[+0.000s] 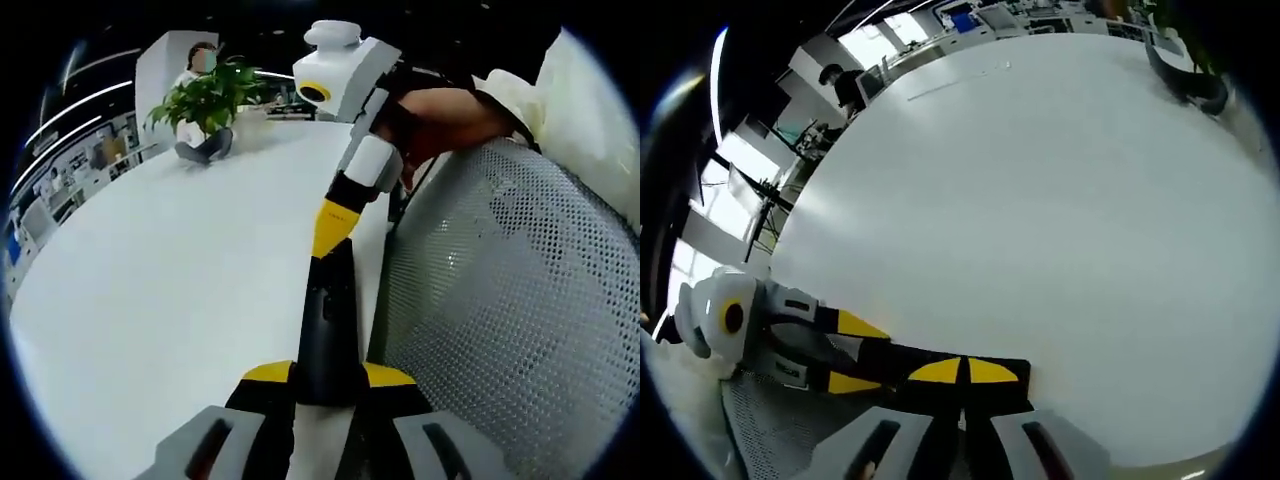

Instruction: Press the specified remote control buttons in sequence, fully releasing each button before pressing the next.

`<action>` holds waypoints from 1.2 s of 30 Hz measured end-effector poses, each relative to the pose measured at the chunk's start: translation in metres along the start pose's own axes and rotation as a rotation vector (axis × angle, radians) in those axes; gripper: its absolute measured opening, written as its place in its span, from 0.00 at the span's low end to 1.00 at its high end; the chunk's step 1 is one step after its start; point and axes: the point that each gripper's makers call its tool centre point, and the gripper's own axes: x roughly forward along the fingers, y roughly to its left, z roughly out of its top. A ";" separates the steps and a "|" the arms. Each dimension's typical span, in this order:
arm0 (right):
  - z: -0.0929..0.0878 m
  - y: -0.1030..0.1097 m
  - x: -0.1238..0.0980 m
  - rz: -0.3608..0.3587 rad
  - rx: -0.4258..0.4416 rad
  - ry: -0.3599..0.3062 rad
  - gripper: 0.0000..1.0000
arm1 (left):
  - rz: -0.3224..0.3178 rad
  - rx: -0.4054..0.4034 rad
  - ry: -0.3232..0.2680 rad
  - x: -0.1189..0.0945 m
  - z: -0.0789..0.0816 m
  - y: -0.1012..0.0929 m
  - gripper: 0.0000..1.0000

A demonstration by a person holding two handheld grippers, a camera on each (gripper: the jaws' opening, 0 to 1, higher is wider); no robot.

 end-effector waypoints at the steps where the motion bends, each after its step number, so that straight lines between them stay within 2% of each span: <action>1: -0.001 0.001 0.001 0.006 -0.001 0.005 0.00 | -0.002 0.000 0.002 0.000 0.000 -0.001 0.24; 6: -0.006 0.004 0.004 0.002 -0.024 0.039 0.00 | -0.001 0.004 0.004 -0.001 -0.001 0.000 0.24; 14: -0.007 0.003 0.005 -0.006 -0.020 0.043 0.00 | 0.007 0.028 0.011 -0.002 -0.002 0.000 0.24; 18: -0.007 0.001 0.005 0.000 0.009 0.035 0.00 | 0.010 0.031 0.011 -0.003 -0.002 0.000 0.24; 23: -0.007 0.001 0.005 -0.003 -0.001 0.028 0.00 | 0.019 0.045 0.010 -0.002 -0.002 0.000 0.25; 28: -0.005 -0.002 0.006 0.021 0.049 0.027 0.00 | 0.019 0.045 0.013 -0.001 -0.002 0.002 0.24; 32: -0.005 0.002 0.005 0.001 0.013 0.021 0.00 | 0.020 0.042 0.014 -0.001 -0.002 0.002 0.24; 34: -0.005 0.002 0.004 -0.001 -0.052 0.031 0.00 | 0.020 0.040 0.015 -0.001 -0.001 0.002 0.24; 36: -0.005 0.004 0.005 -0.010 -0.070 0.035 0.00 | 0.017 0.037 0.017 -0.001 -0.001 0.002 0.24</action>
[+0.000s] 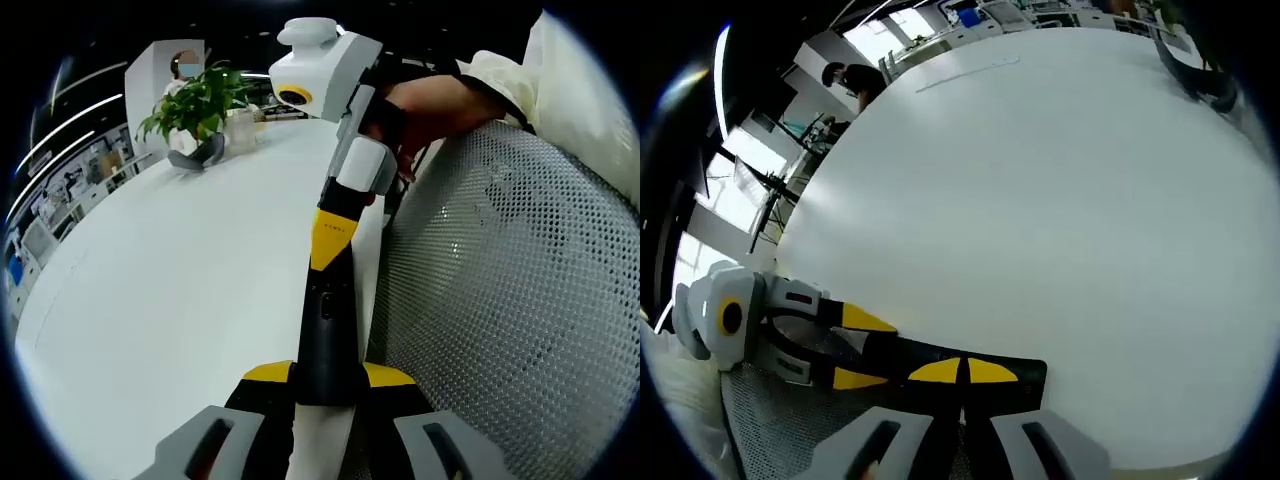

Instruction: Press the specified remote control buttons in sequence, fully releasing each button before pressing the next.

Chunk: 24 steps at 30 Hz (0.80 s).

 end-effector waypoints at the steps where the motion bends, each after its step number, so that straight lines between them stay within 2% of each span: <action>1: 0.000 0.001 0.000 -0.005 -0.019 -0.003 0.00 | 0.000 -0.004 0.001 0.000 0.000 0.001 0.24; 9: 0.005 0.006 -0.003 0.015 -0.032 -0.024 0.00 | 0.015 0.001 0.003 -0.001 0.000 0.005 0.24; 17: 0.003 0.011 -0.002 0.044 -0.037 -0.015 0.00 | 0.027 -0.019 -0.006 -0.004 -0.003 0.007 0.25; 24: -0.002 0.010 0.003 0.022 -0.082 0.015 0.00 | 0.030 -0.021 -0.017 -0.004 -0.003 0.006 0.25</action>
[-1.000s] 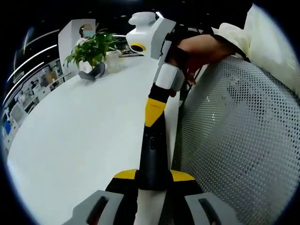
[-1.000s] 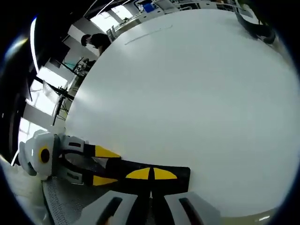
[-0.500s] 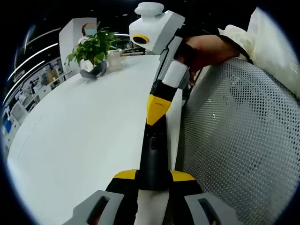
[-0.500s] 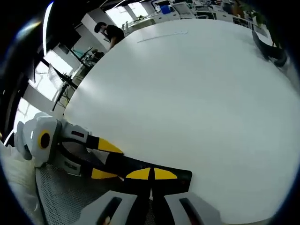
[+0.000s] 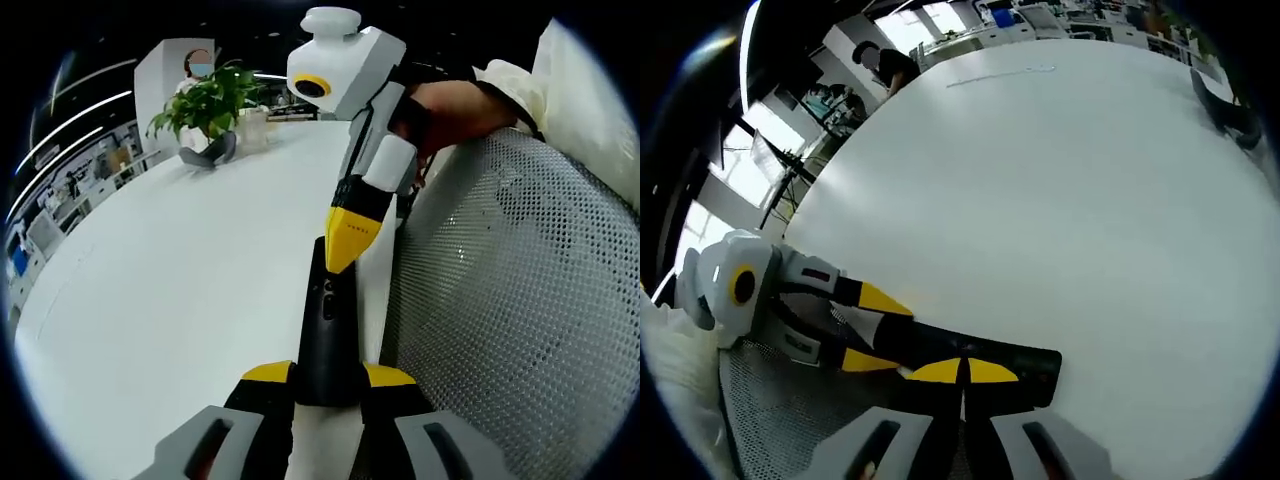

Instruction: Press the specified remote control buttons in sequence, fully releasing each button before pressing the next.

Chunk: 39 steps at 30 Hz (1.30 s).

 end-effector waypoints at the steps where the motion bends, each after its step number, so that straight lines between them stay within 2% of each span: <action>1: 0.000 0.000 0.000 0.001 -0.001 -0.001 0.00 | 0.000 -0.002 -0.001 0.000 0.000 0.000 0.25; 11: 0.001 -0.001 0.001 -0.006 -0.027 -0.002 0.00 | -0.004 0.000 -0.006 0.002 0.002 0.000 0.27; 18: 0.002 -0.002 0.001 -0.003 0.009 -0.009 0.00 | -0.001 -0.001 -0.002 0.003 0.001 0.001 0.25; 28: 0.002 -0.003 0.001 -0.004 0.009 -0.019 0.00 | -0.001 -0.004 0.008 0.004 0.002 0.001 0.25; 32: 0.002 -0.001 0.001 -0.016 -0.034 -0.018 0.00 | -0.001 -0.005 0.006 0.004 0.002 0.001 0.25; 39: 0.001 -0.002 -0.001 -0.023 -0.022 0.006 0.00 | -0.003 -0.003 0.004 0.003 0.002 0.002 0.25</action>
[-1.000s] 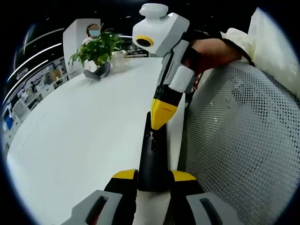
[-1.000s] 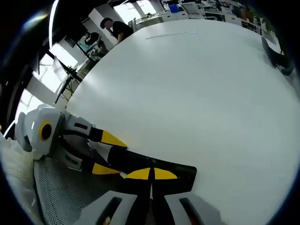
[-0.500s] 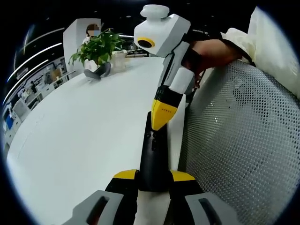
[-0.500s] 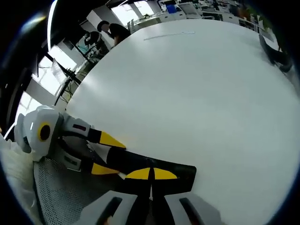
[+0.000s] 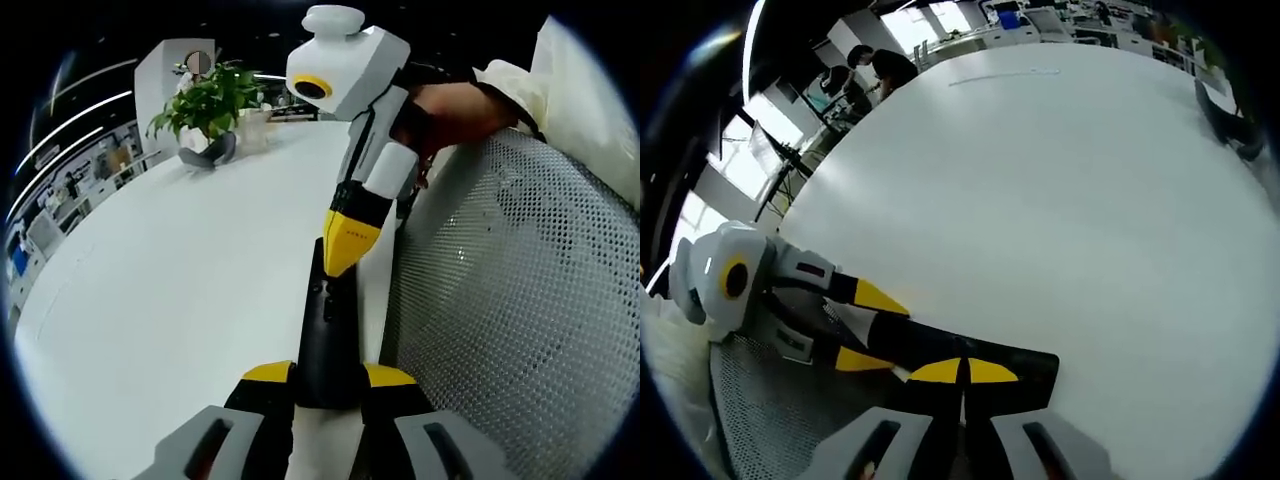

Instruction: Press the specified remote control buttons in sequence, fully releasing each button before pressing the next.

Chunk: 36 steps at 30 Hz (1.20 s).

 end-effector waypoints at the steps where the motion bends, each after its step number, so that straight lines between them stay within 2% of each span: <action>1: -0.001 0.000 0.000 -0.006 -0.005 0.006 0.00 | 0.000 0.001 0.000 0.000 0.000 0.000 0.25; 8: -0.001 -0.004 -0.006 -0.036 -0.018 0.009 0.00 | 0.000 0.002 0.002 0.000 0.000 0.000 0.25; 13: -0.004 -0.010 -0.010 -0.062 0.013 0.021 0.00 | 0.001 0.003 0.004 0.000 0.000 0.001 0.25; 25: -0.009 -0.002 -0.005 -0.025 0.017 0.056 0.00 | 0.000 0.003 0.004 -0.002 -0.001 0.001 0.25; 36: -0.012 -0.005 -0.005 -0.044 -0.002 0.066 0.00 | -0.001 0.004 0.000 -0.001 0.000 0.001 0.25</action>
